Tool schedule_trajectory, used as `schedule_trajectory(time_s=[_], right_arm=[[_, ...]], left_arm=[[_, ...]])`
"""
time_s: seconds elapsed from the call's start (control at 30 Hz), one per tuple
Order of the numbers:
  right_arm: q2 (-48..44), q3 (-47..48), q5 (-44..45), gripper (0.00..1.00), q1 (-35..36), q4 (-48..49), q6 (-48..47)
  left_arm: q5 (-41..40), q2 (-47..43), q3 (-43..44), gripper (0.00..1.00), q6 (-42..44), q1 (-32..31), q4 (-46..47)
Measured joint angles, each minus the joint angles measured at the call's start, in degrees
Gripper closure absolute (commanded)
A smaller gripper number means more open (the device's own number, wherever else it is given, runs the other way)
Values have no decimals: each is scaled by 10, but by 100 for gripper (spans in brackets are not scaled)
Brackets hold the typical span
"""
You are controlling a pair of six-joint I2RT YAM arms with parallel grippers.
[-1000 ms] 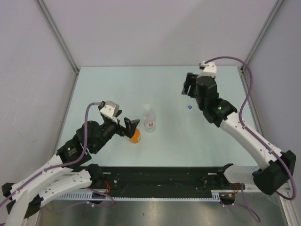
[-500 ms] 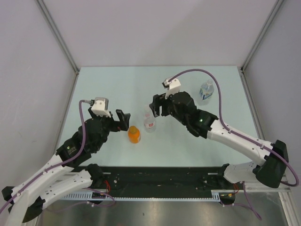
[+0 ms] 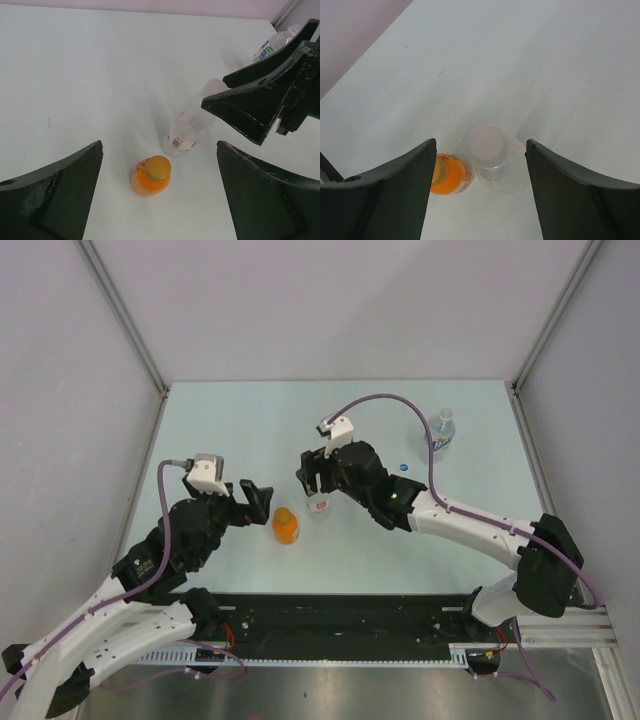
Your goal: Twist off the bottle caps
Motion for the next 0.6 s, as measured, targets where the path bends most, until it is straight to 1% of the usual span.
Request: schedule_trajectory(time_s=[0.17,0.27,0.3,0.4,0.43,0.6], right_arm=[[32,0,11,28,0,7,0],[44,0,21,36,0,7,0],[46,0,24,44,0,8,1],[46,0,35,60,0,12,2],[46,0,41,62,0,15,1],[44,0,58,70,-1,20,4]], left_arm=[[2,-4,-9,0,0,0,-2],[3,-4,-11,0,1,0,-2],[4,-5,-12,0,1,0,-2],[4,-11,-15,0,2,0,-2],[4,-12,-15,0,2,0,-2],[6,-15,-16,0,6,0,-2]])
